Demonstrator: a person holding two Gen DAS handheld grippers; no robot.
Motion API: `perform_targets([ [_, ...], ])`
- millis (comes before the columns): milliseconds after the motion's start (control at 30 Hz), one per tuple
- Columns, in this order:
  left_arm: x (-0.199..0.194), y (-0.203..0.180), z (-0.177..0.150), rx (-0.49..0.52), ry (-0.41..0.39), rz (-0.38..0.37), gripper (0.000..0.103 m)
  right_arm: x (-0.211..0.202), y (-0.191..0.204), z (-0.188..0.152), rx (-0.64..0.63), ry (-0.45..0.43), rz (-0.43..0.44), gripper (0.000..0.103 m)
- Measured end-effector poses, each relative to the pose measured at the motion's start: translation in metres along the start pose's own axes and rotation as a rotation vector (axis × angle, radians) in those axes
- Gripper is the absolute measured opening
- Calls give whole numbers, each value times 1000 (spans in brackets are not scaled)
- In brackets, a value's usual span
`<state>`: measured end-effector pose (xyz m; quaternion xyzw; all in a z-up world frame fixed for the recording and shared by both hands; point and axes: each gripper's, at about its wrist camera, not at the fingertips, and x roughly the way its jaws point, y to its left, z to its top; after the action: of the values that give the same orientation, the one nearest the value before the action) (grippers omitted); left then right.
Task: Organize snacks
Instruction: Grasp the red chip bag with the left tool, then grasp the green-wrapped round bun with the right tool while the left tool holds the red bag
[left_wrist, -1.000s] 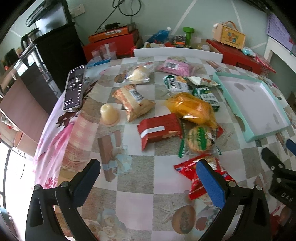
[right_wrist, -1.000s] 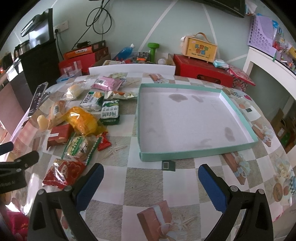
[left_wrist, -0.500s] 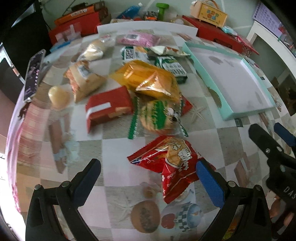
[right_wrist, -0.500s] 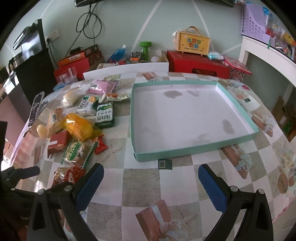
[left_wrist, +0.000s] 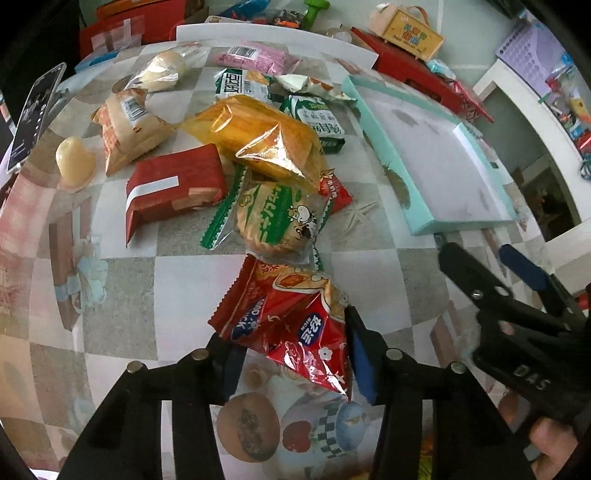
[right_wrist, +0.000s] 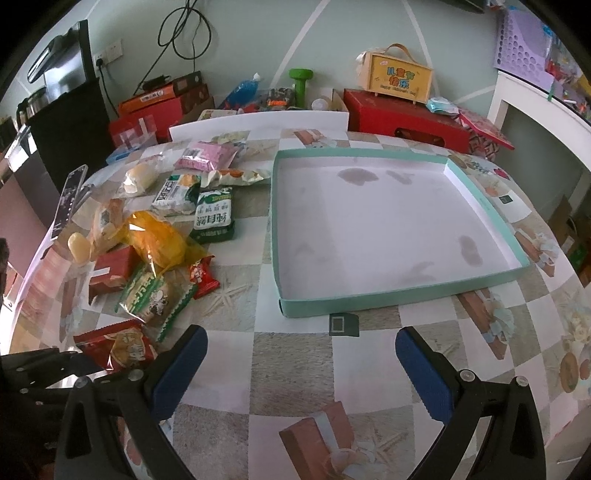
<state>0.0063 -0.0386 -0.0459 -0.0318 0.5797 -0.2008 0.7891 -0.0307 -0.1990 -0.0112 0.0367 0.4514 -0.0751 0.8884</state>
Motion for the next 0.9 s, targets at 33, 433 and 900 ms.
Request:
perform_targets([
  [33, -3, 1, -1, -3, -8, -6, 51, 1, 2, 0, -7, 0, 1, 103],
  [433, -53, 40, -8, -126, -148, 55, 51, -1, 33, 13, -71, -34, 62, 103],
  [900, -69, 104, -3, -280, -213, 204, 51, 36, 104, 16, -195, 61, 167, 103],
])
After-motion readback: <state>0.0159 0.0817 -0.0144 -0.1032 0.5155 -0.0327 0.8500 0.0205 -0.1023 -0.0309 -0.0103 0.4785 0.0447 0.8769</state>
